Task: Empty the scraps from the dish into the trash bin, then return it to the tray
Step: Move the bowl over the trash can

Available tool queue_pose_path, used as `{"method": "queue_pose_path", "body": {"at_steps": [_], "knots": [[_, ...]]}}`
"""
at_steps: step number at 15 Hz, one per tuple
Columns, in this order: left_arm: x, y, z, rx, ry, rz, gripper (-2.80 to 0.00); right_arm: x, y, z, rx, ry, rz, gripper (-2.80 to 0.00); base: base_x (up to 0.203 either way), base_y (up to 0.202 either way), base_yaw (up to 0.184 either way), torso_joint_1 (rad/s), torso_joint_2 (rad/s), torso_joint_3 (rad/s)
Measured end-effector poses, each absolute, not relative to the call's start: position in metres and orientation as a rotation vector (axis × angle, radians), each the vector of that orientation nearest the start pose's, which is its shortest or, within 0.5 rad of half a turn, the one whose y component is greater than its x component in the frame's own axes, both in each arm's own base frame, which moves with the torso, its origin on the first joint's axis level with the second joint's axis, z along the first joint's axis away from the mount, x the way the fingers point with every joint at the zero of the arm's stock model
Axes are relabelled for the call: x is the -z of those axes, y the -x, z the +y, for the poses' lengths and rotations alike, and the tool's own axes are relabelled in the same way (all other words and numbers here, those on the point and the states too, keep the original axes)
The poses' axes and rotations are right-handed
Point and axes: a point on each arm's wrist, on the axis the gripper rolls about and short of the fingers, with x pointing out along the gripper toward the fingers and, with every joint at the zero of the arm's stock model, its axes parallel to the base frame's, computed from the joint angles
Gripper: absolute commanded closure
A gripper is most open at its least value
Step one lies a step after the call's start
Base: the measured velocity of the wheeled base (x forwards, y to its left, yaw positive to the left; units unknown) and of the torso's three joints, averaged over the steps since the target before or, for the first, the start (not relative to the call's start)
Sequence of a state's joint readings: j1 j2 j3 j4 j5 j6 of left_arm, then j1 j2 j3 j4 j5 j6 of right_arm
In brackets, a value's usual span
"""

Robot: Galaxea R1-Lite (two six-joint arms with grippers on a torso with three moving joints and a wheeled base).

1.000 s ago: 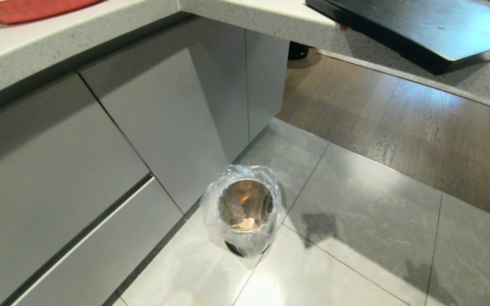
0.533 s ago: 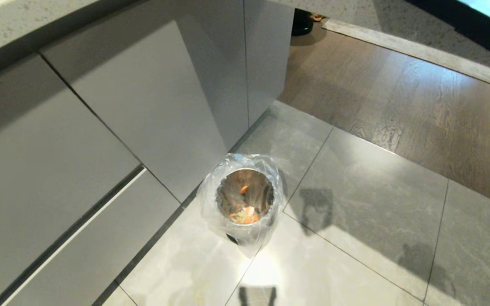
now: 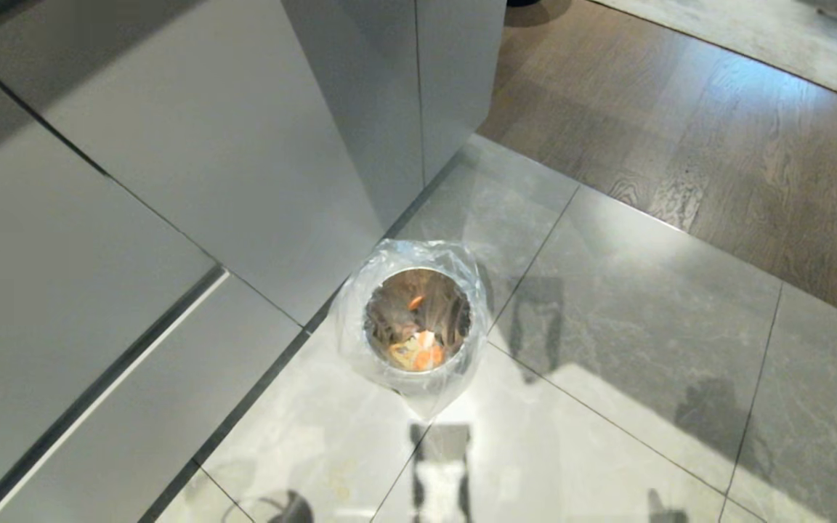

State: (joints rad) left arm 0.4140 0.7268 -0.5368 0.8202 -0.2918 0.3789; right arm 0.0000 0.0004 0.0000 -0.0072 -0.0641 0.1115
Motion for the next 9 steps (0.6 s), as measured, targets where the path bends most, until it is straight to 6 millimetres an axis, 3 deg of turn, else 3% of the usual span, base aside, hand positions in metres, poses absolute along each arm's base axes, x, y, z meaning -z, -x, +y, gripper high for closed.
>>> {"method": "queue_pose_path", "body": {"at_steps": [9], "knots": [[-0.1547, -0.0173, 0.0005, 0.070, -0.002, 0.944, 0.00, -0.0763, 0.0228, -0.0014, 0.063, -0.112, -0.011, 0.00, 0.000, 0.000, 0.000, 0.003, 0.00, -0.191]]}}
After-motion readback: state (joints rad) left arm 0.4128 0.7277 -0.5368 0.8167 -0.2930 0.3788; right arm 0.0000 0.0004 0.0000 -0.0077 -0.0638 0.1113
